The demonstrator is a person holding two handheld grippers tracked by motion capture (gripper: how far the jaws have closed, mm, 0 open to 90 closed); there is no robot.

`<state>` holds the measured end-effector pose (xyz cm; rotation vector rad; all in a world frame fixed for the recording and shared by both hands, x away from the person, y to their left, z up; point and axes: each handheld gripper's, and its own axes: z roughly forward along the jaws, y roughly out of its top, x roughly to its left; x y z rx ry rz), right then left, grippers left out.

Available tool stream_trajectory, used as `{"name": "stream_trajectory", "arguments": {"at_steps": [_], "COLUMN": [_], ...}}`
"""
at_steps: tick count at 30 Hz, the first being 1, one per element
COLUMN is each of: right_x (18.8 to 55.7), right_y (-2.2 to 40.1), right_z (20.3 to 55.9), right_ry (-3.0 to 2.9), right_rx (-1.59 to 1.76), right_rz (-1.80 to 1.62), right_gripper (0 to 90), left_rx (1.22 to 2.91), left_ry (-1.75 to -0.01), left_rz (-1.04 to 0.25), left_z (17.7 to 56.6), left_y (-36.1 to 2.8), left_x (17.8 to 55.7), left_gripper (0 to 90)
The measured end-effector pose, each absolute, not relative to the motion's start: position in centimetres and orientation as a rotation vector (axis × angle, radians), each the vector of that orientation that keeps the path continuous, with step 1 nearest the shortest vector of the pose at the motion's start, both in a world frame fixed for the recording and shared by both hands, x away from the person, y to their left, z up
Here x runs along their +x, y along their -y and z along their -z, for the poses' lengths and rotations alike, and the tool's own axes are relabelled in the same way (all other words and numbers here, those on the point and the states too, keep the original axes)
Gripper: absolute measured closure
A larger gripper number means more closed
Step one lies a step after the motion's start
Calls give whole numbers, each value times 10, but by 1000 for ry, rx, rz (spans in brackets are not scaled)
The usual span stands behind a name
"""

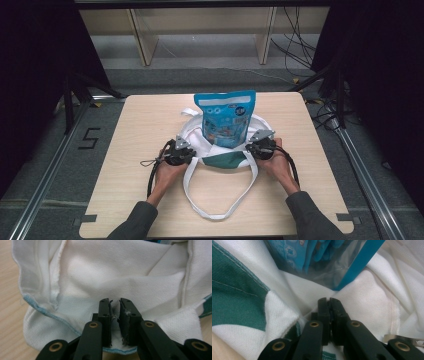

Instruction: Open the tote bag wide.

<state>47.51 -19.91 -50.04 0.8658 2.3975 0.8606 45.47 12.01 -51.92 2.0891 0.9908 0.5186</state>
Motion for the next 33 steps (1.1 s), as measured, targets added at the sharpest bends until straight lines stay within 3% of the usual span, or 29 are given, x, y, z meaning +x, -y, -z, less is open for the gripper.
{"name": "stream_trajectory", "arguments": {"at_steps": [3, 17, 33], "right_x": [474, 459, 440], "right_y": [200, 224, 222], "right_z": [499, 465, 447], "right_ry": [-2402, -2280, -2255], "right_rx": [861, 1052, 971], "right_rz": [-874, -1160, -1183], "right_gripper": [863, 600, 468], "left_rx": [2061, 2019, 1969], "left_ry": [-1012, -992, -988], "left_rz": [-501, -497, -466], "left_z": [518, 489, 471], "left_y": [-123, -137, -137], "left_x": [455, 440, 419], "left_gripper": [734, 486, 369]}}
